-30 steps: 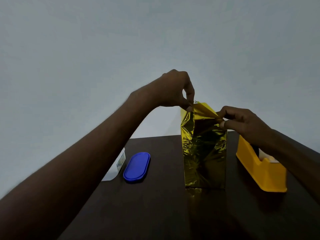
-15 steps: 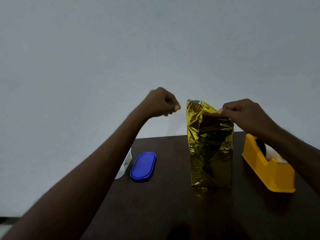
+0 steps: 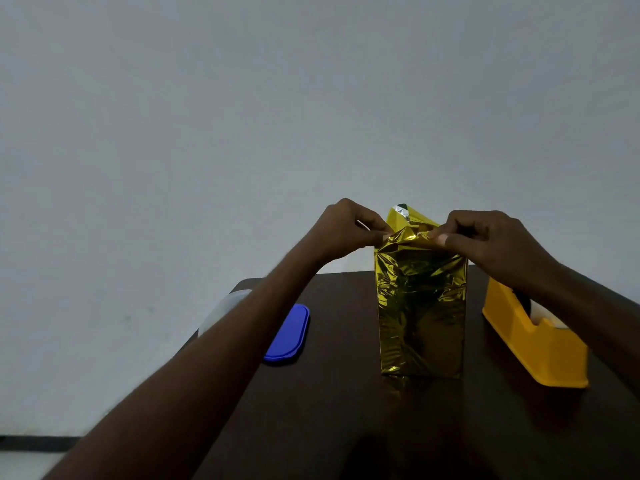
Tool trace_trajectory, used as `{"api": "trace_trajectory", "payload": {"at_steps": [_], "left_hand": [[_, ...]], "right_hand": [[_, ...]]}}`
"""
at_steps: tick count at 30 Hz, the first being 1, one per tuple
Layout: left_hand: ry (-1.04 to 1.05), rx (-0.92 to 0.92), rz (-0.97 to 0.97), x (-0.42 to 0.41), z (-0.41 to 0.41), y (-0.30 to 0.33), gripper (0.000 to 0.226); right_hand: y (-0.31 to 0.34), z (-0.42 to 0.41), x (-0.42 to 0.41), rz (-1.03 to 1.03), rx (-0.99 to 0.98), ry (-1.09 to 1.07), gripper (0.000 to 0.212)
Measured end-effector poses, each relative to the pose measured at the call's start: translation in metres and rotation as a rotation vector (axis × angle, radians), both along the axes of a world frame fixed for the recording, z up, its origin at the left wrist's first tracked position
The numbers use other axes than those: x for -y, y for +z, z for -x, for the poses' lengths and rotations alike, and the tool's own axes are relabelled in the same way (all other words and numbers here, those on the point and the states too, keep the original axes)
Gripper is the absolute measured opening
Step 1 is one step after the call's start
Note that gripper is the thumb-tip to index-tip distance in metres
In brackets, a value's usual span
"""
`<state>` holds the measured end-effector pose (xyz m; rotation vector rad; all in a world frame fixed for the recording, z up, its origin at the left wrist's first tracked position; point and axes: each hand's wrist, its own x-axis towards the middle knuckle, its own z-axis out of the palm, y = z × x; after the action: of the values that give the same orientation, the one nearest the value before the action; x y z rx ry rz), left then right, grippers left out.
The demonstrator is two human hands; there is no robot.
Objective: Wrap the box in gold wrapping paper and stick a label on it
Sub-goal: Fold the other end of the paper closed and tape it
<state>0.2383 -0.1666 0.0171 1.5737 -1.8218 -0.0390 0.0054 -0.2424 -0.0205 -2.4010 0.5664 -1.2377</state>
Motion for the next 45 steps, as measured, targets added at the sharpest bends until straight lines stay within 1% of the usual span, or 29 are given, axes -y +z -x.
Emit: {"api": "trace_trajectory", "payload": {"at_steps": [1,5,9,10,13,16,17,19,21,23,24,25,27,28,30,31,32,36,39,42,43,44,45], "left_hand": [[0.0,0.006,-0.007,0.0,0.0,0.0,0.011],[-0.025,0.06,-0.036,0.003,0.001,0.004,0.015],[-0.042,0.076,-0.057,0.006,0.001,0.005,0.019],[-0.044,0.078,-0.064,0.007,0.001,0.005,0.019],[-0.068,0.088,-0.105,0.008,0.0,0.008,0.019],[-0.085,0.084,-0.168,0.008,0.0,0.014,0.021],[-0.069,0.067,-0.157,0.008,0.001,0.016,0.023],[0.03,-0.035,-0.086,0.008,0.001,0.021,0.029],[0.168,-0.109,-0.065,0.014,0.003,0.026,0.045],[0.274,-0.102,-0.145,0.022,0.01,0.031,0.065],[0.311,-0.112,-0.199,0.025,0.015,0.034,0.071],[0.337,-0.124,-0.243,0.028,0.019,0.037,0.072],[0.357,-0.071,-0.275,0.035,0.024,0.042,0.062],[0.363,-0.014,-0.269,0.038,0.024,0.045,0.051],[0.398,0.107,-0.216,0.043,0.024,0.051,0.025],[0.425,0.154,-0.18,0.044,0.024,0.055,0.018],[0.447,0.191,-0.148,0.044,0.027,0.059,0.015],[0.493,0.303,-0.099,0.042,0.034,0.067,0.017],[0.464,0.265,-0.006,0.039,0.035,0.067,0.016],[0.331,0.162,0.068,0.028,0.035,0.073,0.013],[0.266,0.153,0.045,0.022,0.036,0.077,0.016],[0.191,0.183,-0.004,0.015,0.037,0.081,0.019],[0.121,0.251,-0.079,0.009,0.039,0.085,0.023]], "right_hand": [[-0.002,0.0,0.001,0.013,0.001,-0.001,0.02],[-0.004,-0.003,0.001,0.026,0.025,-0.007,0.018],[-0.002,-0.003,-0.001,0.0,0.023,-0.019,0.034],[-0.002,-0.003,-0.002,-0.006,0.024,-0.016,0.034],[-0.003,-0.003,-0.001,-0.01,0.045,0.003,0.023],[-0.004,-0.004,-0.001,-0.015,0.051,0.002,0.024],[-0.004,-0.004,0.0,-0.012,0.049,0.003,0.025],[-0.005,-0.005,0.001,-0.002,0.044,0.001,0.026],[-0.005,-0.006,0.003,0.006,0.051,-0.007,0.026],[-0.005,-0.006,0.002,0.009,0.055,-0.004,0.025],[-0.005,-0.006,0.003,0.009,0.054,0.0,0.025],[-0.005,-0.006,0.004,0.008,0.051,0.0,0.026],[-0.005,-0.006,0.006,0.007,0.042,-0.003,0.03],[-0.005,-0.006,0.006,0.009,0.039,-0.004,0.032],[-0.004,-0.006,0.007,0.0,0.039,0.003,0.033],[-0.004,-0.006,0.006,-0.002,0.045,0.009,0.031],[-0.003,-0.006,0.005,0.003,0.049,0.008,0.029],[-0.002,-0.005,0.001,0.028,0.043,0.002,0.026],[-0.002,-0.004,0.001,0.018,0.036,0.013,0.03],[-0.001,-0.004,0.0,0.012,0.033,0.016,0.03],[-0.001,-0.004,-0.001,0.012,0.031,0.014,0.028],[-0.001,-0.004,-0.001,0.015,0.028,0.011,0.027],[-0.001,-0.003,-0.001,0.018,0.023,0.005,0.027]]}}
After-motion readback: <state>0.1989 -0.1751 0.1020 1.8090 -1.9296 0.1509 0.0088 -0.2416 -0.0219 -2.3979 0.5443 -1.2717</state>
